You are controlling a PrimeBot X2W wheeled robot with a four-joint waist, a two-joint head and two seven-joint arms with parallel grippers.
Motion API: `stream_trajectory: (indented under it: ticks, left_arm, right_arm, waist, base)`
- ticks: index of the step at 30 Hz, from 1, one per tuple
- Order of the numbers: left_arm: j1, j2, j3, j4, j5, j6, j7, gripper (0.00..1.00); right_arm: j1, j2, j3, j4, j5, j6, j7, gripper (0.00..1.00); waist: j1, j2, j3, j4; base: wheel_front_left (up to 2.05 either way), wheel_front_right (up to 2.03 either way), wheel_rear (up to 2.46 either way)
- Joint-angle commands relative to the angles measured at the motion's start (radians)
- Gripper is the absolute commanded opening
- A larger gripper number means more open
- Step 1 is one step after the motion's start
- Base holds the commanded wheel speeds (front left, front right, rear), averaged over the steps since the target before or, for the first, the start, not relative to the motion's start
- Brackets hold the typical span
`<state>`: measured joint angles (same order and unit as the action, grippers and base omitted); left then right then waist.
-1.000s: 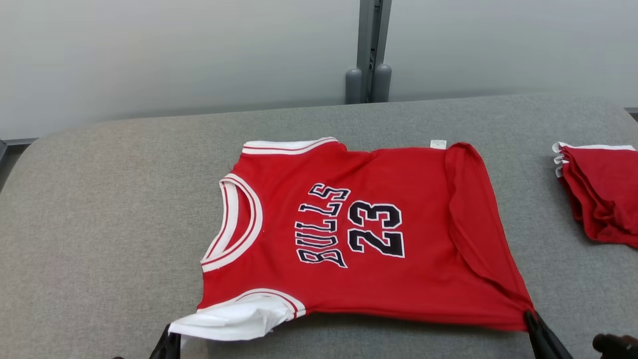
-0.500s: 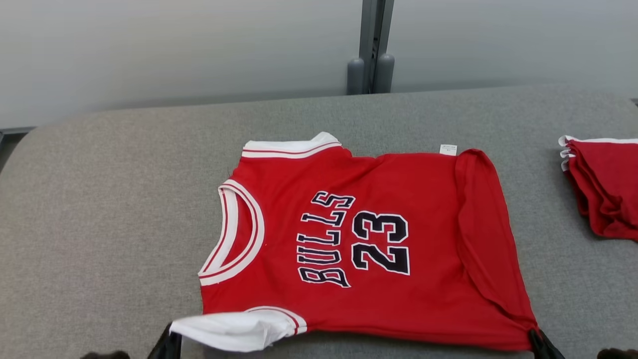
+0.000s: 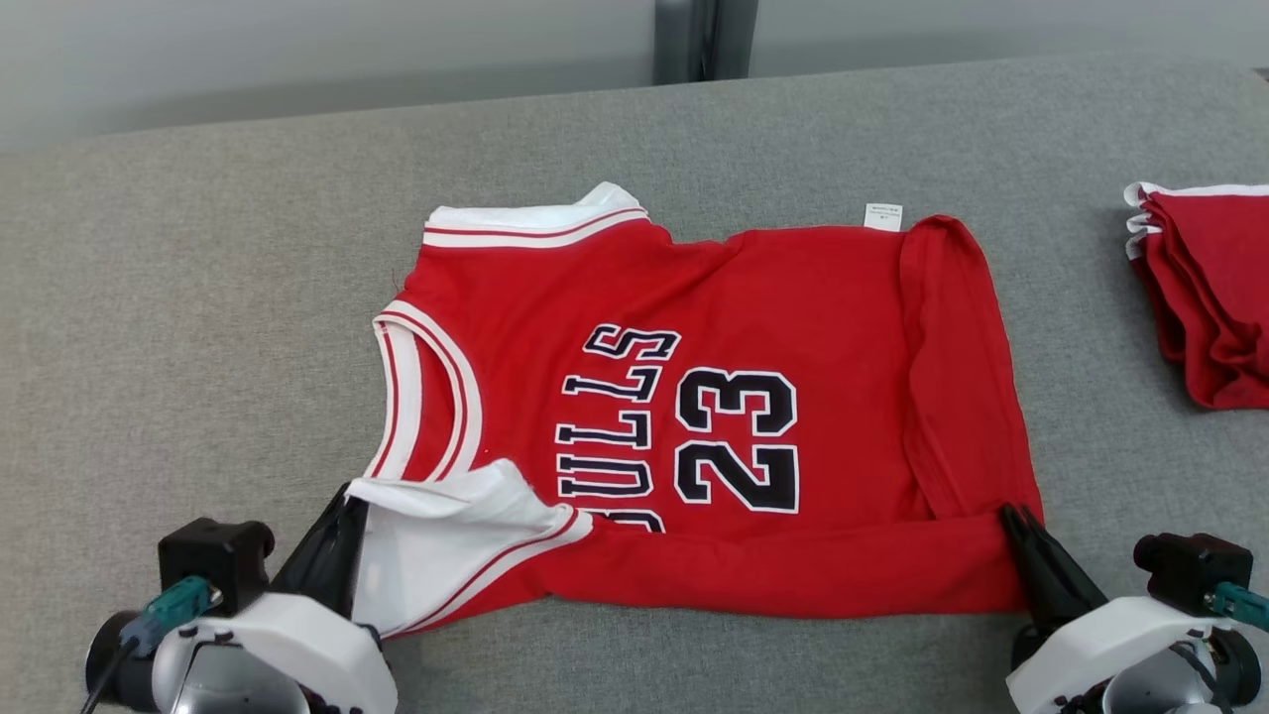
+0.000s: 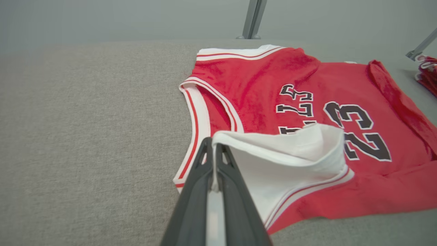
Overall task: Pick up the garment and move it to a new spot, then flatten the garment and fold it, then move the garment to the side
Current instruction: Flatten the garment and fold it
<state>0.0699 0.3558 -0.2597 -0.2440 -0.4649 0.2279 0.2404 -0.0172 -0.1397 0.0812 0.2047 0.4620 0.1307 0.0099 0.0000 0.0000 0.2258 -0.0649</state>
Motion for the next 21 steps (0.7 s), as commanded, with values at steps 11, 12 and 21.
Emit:
stream_trajectory:
  ticks: [11,12,21]
  left_arm:
    - [-0.187,-0.044,-0.015,0.276,-0.020,-0.102,-0.152,1.00]
    - [-0.187,-0.044,-0.015,0.276,-0.020,-0.102,-0.152,1.00]
    - [-0.156,-0.092,0.032,0.326,-0.020,-0.095,-0.376,1.00]
  right_arm:
    - [-0.143,-0.040,0.074,0.136,0.047,0.000,-0.133,0.93]
    - [-0.143,-0.040,0.074,0.136,0.047,0.000,-0.133,0.93]
    - [-0.127,-0.056,0.067,0.080,-0.026,0.000,-0.263,1.00]
  waist:
    - [0.0000,0.0000,0.075,-0.029]
    - [0.0000,0.0000,0.075,-0.029]
    - [0.0000,0.0000,0.042,-0.022]
  base:
    - [0.00,0.00,0.00]
    - [0.00,0.00,0.00]
    - [0.00,0.00,0.00]
